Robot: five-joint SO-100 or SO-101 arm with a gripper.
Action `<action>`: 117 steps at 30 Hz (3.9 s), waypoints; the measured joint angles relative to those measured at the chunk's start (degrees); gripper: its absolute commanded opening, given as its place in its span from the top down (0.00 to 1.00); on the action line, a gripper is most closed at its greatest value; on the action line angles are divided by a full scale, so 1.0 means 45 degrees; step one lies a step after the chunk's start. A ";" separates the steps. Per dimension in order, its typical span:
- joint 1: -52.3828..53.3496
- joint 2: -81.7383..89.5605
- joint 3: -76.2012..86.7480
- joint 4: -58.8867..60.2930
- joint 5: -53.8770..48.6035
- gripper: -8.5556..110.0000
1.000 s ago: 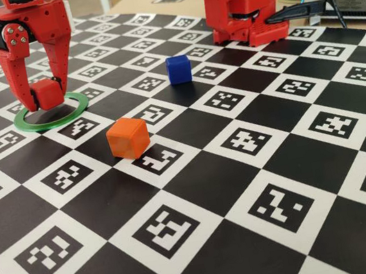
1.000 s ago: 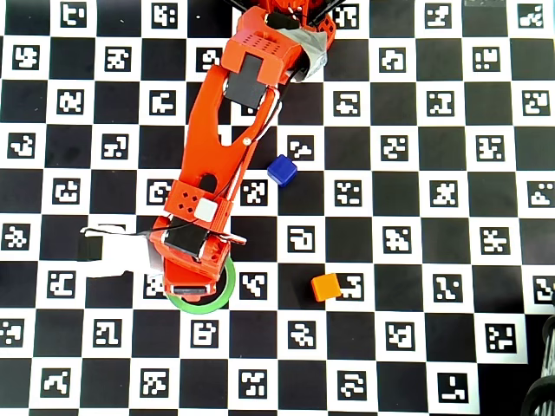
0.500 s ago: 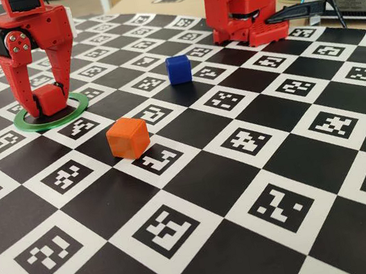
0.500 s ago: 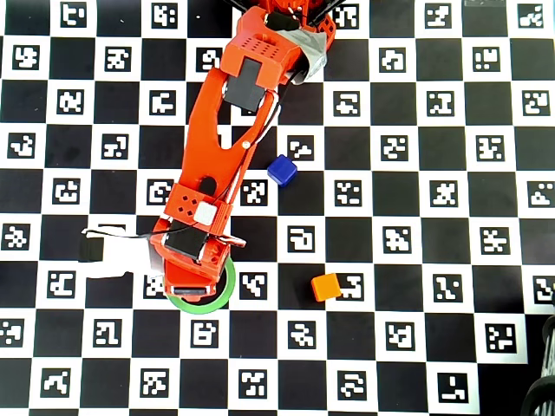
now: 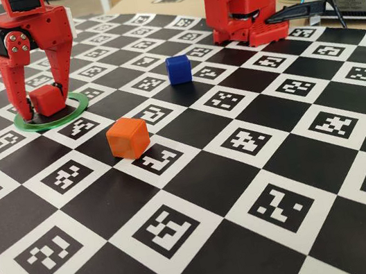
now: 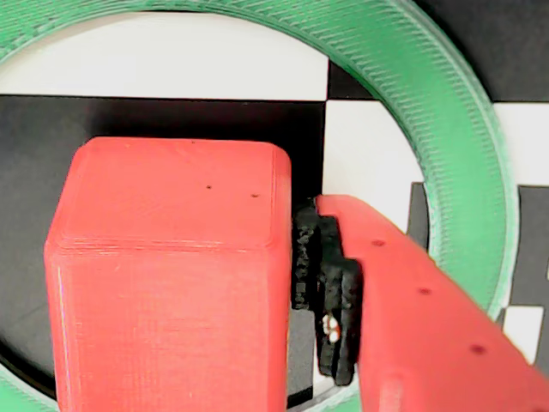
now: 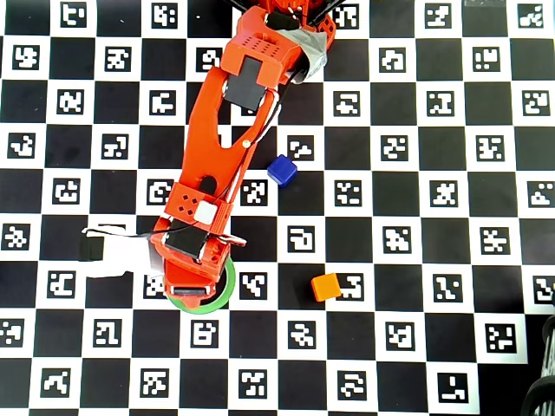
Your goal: Grab the red cube then put it in the green circle then put the blue cube on top and finally the orange cube on top
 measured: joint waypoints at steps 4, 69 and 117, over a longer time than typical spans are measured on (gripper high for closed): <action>0.0000 0.0000 0.0000 -0.0020 0.0000 0.61; -0.3750 1.3906 1.5957 -0.0625 0.3203 0.50; -0.3691 1.3809 1.8008 -0.3691 -0.4297 0.50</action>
